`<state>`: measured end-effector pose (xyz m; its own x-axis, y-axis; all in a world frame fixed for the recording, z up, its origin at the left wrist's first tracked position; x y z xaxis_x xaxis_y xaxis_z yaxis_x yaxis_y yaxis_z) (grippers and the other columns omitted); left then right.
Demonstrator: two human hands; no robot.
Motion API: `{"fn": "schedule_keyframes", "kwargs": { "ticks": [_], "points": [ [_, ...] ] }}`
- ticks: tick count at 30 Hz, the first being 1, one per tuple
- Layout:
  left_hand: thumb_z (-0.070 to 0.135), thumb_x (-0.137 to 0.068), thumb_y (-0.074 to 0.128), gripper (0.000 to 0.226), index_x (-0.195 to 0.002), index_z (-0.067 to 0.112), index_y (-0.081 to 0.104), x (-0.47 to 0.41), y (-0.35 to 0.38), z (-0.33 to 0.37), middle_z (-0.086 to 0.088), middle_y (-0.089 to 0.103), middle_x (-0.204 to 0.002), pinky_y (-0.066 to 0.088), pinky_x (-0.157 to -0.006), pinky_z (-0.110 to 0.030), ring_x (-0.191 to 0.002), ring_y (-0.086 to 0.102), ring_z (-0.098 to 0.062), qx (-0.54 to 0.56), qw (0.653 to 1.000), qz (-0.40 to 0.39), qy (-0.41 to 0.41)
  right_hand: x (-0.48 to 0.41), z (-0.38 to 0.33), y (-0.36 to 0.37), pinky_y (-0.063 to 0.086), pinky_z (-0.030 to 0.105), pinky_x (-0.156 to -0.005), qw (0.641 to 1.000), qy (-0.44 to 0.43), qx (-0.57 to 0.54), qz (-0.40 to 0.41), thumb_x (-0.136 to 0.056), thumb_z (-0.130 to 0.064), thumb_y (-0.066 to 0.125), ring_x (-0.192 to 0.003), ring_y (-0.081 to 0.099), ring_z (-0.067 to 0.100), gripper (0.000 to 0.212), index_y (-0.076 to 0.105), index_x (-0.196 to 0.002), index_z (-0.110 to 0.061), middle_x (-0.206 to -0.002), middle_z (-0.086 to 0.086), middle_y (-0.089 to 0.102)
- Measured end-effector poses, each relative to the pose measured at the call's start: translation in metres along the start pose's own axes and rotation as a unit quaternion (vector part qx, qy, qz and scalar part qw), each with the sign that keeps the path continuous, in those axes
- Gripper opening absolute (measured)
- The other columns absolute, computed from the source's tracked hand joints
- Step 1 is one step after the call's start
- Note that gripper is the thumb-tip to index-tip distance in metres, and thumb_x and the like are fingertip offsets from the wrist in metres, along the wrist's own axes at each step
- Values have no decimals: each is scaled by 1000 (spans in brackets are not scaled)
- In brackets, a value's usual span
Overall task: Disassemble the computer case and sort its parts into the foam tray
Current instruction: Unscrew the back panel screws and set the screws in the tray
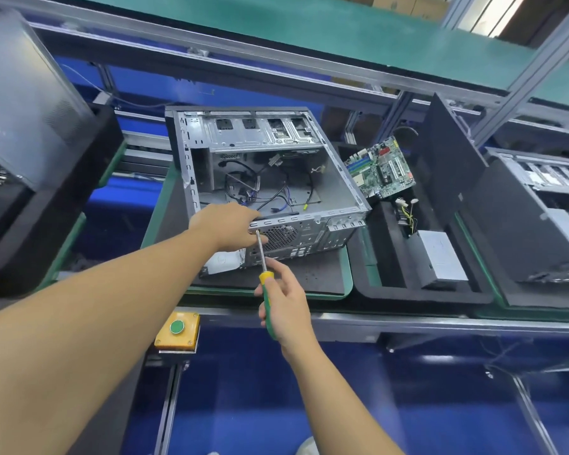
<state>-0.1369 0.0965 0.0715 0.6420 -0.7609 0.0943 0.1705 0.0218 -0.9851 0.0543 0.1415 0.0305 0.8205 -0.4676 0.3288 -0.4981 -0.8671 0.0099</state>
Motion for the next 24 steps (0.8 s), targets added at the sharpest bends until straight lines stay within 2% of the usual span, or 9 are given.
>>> {"fn": "schedule_keyframes", "kwargs": {
  "ticks": [3,10,12,15,17,20,22,24],
  "points": [
    [76,-84,46,43,-108,42,58,2,-1,-1,9,58,-86,47,-66,-35,-79,55,-22,5,1000,-1,-7,1,4,1,42,25,-45,1000,5,-8,3,-100,-30,50,-51,48,14,29,61,-118,-51,-78,-8,63],
    [74,-85,49,38,-106,43,58,2,-2,0,12,51,-78,44,-64,-33,-78,55,-21,14,1000,3,-8,0,2,1,40,25,-45,999,38,-29,-3,-100,-29,51,-50,46,16,28,63,-117,-48,-78,-4,63],
    [74,-85,50,35,-103,45,57,2,-3,0,12,51,-78,43,-63,-32,-78,55,-21,16,1000,4,-7,0,2,0,39,25,-44,993,80,-90,-22,-100,-24,50,-49,45,17,27,63,-120,-35,-77,1,63],
    [72,-85,51,31,-91,42,52,3,-3,2,13,51,-72,39,-58,-30,-73,55,-21,10,1000,8,0,-2,-5,-2,37,24,-40,948,181,-243,-100,-100,-19,49,-46,45,15,20,59,-113,-8,-75,6,63],
    [70,-85,52,29,-87,41,48,4,-5,2,15,48,-65,34,-52,-28,-65,52,-17,7,1000,11,3,-3,-10,-5,39,24,-40,924,219,-276,-151,-98,-21,49,-47,46,13,29,59,-114,1,-76,7,61],
    [67,-85,53,28,-86,39,47,4,-5,2,15,48,-62,35,-52,-28,-60,49,-11,9,1000,3,-1,-3,-10,-4,41,25,-44,908,245,-277,-196,-98,-26,49,-50,47,13,37,64,-111,6,-77,8,58],
    [67,-86,53,30,-87,37,51,4,-4,1,13,50,-61,35,-51,-27,-58,49,-9,9,1000,-3,-5,-5,-10,-5,40,25,-45,920,244,-244,-185,-102,-25,46,-50,47,13,34,64,-106,3,-74,7,58],
    [66,-86,53,32,-85,34,53,3,-4,0,12,50,-57,35,-50,-27,-56,50,-8,8,1000,-2,-9,-8,-14,-13,40,26,-46,963,198,-132,-127,-104,-24,46,-49,48,14,28,64,-100,-2,-71,7,58]
  ]
}}
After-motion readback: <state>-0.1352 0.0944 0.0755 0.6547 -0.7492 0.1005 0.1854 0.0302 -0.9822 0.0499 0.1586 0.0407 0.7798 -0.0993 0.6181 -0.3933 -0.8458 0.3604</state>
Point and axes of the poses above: each hand's wrist, its own x-axis away from the middle knuckle, its own y-axis out of the palm, z = x × y, the point moved 6 cm from there along -x, towards the middle knuckle
